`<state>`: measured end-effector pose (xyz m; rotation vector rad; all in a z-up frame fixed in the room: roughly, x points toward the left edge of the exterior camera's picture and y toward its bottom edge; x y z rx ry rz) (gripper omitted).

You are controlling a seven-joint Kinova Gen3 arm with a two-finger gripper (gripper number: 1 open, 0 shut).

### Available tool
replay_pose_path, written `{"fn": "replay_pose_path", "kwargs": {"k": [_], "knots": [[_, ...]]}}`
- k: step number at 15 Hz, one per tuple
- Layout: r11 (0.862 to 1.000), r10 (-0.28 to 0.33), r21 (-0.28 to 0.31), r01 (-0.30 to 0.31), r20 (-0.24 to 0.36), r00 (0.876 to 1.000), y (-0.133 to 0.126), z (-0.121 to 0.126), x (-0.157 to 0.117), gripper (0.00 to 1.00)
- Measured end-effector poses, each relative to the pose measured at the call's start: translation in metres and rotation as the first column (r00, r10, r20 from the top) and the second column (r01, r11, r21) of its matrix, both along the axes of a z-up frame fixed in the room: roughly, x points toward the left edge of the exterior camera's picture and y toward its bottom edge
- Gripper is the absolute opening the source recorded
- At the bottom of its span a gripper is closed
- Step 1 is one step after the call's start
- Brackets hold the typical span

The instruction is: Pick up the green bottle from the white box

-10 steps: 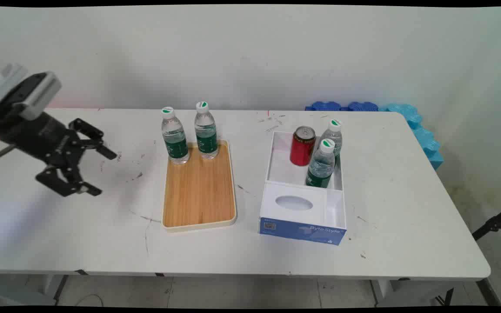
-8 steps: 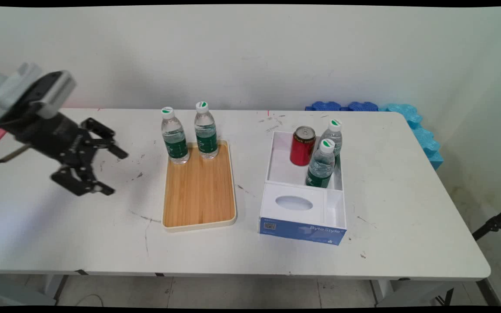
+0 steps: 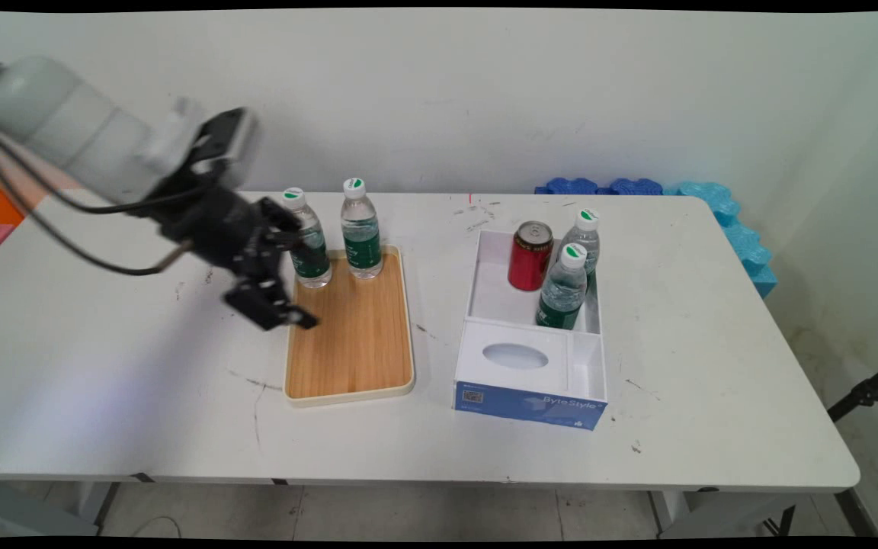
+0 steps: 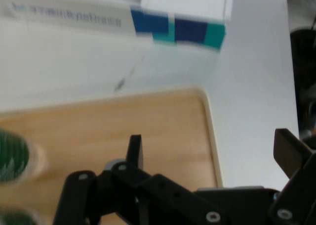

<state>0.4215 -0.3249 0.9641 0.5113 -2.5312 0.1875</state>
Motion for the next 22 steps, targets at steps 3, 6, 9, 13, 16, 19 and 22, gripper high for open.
{"fn": "replay_pose_path", "kwargs": {"k": [3, 6, 9, 13, 16, 19, 22], "knots": [[1.000, 0.024, -0.007, -0.025, -0.034, 0.999, -0.023, -0.001, -0.042, 1.00], [0.999, 0.043, -0.013, -0.044, -0.060, 0.997, -0.043, -0.003, -0.075, 1.00], [0.998, 0.061, -0.020, -0.063, -0.089, 0.994, -0.065, -0.010, -0.111, 1.00], [0.996, 0.078, -0.027, -0.082, -0.119, 0.990, -0.092, -0.026, -0.154, 1.00], [0.995, 0.085, -0.035, -0.090, -0.128, 0.988, -0.109, -0.039, -0.183, 1.00], [0.995, 0.089, -0.042, -0.095, -0.128, 0.988, -0.123, -0.053, -0.207, 1.00], [0.994, 0.089, -0.053, -0.095, -0.118, 0.989, -0.134, -0.066, -0.225, 1.00]]}}
